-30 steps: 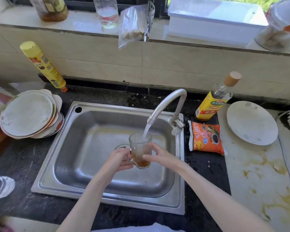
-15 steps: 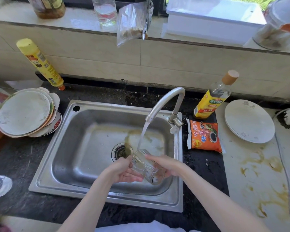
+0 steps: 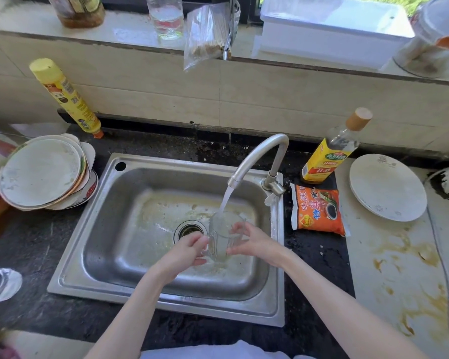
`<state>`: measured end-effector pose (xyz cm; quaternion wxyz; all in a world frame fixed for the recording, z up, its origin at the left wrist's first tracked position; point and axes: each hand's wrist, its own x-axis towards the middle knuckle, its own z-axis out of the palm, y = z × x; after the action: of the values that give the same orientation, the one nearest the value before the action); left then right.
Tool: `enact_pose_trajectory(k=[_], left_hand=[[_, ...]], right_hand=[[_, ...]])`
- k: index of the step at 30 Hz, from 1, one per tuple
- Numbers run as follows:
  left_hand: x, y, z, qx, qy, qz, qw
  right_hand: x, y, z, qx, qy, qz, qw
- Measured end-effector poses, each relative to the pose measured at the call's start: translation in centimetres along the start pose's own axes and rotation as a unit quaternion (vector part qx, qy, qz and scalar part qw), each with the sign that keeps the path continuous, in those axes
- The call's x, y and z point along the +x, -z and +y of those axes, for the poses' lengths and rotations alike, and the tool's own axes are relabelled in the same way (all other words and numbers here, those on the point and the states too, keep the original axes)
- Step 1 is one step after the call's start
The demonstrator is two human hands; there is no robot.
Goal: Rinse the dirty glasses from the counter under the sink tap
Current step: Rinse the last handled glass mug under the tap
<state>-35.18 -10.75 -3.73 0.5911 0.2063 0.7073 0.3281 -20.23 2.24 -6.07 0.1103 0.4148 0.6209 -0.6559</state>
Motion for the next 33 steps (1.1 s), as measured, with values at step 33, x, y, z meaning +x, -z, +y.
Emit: enact_pose_trajectory(k=[33], left_hand=[[-0.6,-0.2,-0.8,-0.017,-0.128,0.066,0.989]], right_hand=[[0.8,-0.8,-1.3,0.060,0.085,0.036,0.994]])
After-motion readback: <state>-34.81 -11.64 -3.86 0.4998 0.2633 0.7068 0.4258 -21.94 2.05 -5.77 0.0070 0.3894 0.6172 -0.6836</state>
